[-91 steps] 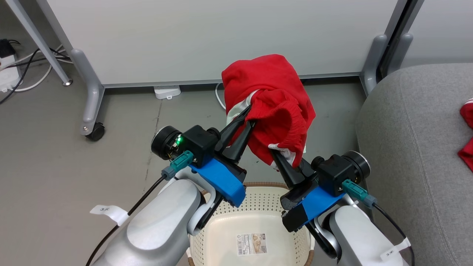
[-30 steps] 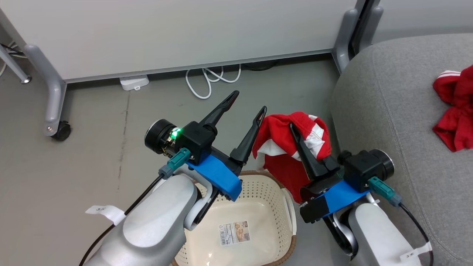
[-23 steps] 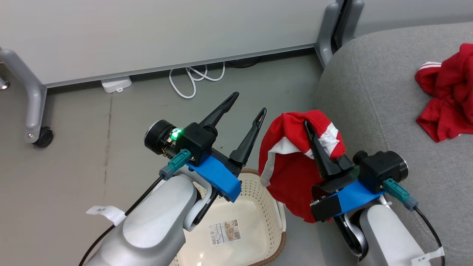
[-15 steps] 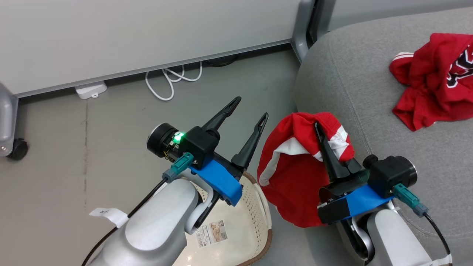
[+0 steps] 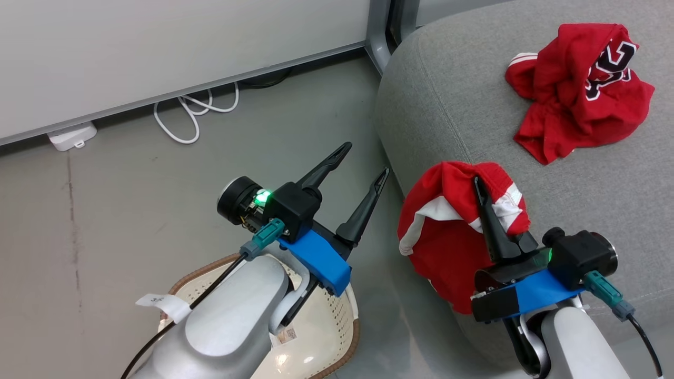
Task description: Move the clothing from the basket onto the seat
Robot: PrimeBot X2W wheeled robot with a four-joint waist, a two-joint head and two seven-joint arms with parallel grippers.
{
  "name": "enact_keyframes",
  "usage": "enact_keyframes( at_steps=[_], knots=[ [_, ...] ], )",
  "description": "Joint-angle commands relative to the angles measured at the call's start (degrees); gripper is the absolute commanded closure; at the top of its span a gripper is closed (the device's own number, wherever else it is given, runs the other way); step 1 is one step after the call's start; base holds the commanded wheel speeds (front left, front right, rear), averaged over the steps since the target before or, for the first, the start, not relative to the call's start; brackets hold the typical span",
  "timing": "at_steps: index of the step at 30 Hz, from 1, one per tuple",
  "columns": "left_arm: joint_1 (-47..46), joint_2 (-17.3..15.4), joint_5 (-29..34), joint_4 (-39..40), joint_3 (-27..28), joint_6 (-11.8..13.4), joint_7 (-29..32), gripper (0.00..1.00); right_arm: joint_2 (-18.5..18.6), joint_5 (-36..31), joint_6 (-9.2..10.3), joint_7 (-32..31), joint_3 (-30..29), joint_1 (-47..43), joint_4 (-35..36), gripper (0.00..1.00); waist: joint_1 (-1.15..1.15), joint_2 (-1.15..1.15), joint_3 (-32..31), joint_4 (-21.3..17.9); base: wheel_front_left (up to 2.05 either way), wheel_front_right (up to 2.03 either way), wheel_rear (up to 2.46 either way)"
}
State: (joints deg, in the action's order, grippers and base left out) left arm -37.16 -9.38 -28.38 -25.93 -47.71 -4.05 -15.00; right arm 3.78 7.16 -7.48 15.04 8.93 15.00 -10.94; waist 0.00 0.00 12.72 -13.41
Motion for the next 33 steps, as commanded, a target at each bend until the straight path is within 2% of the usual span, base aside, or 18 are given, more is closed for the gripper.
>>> enact_keyframes(
  at_steps=[1, 13, 18, 27, 33],
  knots=[
    [-0.88, -0.15, 0.26, -0.21, -0.01, -0.04, -0.26, 0.00, -0.13, -0.18, -0.03, 0.21, -0.44, -0.86, 0.43, 1.00, 0.00, 0.00, 0.56, -0.77, 0.00, 0.00, 0.00],
    [-1.12, -0.61, 0.67, -0.25, -0.07, -0.20, -0.26, 0.00, -0.45, -0.24, -0.03, 0.21, -2.71, 1.71, 2.73, 1.00, 0.00, 0.00, 1.87, -0.75, 0.00, 0.00, 0.00],
    [-1.75, -1.04, 0.88, 0.19, 0.09, 0.33, -0.20, 0.00, 1.04, -0.59, -0.03, 0.21, -3.37, 6.16, 4.73, 1.00, 0.00, 0.00, 3.85, -0.83, 0.00, 0.00, 0.00],
    [-4.92, -1.45, 1.87, 1.28, -0.16, 0.36, 0.40, 0.00, 5.47, -0.06, -0.03, 0.21, -9.83, 21.56, 8.04, 1.00, 0.00, 0.00, 11.19, -0.08, 0.00, 0.00, 0.00],
    [-7.71, -1.79, 2.97, 1.67, -0.51, 0.17, 0.71, 0.00, 11.11, -0.73, -0.02, 0.21, -14.25, 33.17, 8.32, 1.00, 0.00, 0.00, 16.95, 0.88, 0.00, 0.00, 0.00]
  ],
)
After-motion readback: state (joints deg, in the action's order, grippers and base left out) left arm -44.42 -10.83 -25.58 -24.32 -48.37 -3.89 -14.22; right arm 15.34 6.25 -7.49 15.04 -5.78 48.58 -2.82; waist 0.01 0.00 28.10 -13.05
